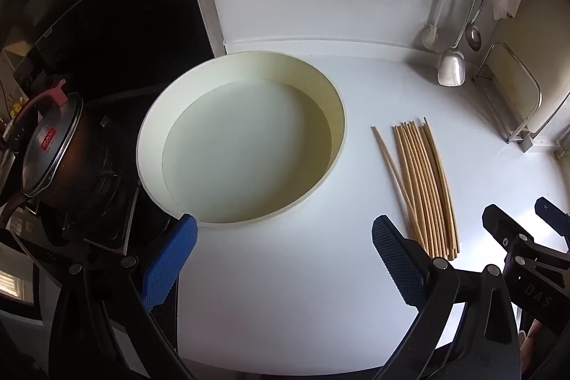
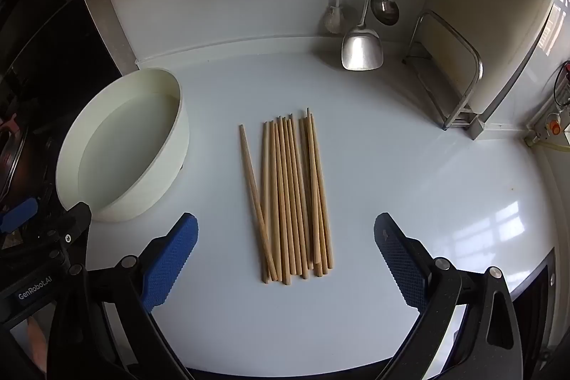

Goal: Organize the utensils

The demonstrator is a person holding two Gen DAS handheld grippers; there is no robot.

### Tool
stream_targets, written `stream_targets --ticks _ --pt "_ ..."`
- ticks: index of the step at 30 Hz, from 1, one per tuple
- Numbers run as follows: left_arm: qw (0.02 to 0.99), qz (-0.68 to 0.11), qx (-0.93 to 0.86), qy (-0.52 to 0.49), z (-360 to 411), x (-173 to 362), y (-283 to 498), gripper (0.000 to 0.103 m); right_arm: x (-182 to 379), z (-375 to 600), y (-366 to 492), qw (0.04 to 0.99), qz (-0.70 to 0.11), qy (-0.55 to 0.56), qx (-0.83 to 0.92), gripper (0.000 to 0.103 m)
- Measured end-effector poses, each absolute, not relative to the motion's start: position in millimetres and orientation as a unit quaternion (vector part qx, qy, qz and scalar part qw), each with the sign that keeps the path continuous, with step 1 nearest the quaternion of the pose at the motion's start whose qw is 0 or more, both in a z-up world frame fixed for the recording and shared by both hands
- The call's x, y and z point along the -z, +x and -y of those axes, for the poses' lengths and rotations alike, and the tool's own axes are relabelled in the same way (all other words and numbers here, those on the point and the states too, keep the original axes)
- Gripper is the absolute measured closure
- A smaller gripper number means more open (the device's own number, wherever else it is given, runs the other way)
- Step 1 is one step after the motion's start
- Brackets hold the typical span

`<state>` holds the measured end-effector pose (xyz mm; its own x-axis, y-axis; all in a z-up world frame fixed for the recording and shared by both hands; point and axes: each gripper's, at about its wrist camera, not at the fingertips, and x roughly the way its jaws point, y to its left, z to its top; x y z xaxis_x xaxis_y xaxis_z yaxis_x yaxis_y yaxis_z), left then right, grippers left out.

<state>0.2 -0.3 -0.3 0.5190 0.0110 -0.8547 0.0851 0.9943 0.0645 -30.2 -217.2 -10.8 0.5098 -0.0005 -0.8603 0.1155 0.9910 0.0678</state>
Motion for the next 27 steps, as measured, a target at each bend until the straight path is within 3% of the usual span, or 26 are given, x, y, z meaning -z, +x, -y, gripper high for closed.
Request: stream_targets --ticks 27 --pt "0.873 -0.485 0.020 0.047 -4.7 -2.9 -5.1 0.006 7.0 208.8 -36.1 0.869 -0.490 0.054 0.025 0.008"
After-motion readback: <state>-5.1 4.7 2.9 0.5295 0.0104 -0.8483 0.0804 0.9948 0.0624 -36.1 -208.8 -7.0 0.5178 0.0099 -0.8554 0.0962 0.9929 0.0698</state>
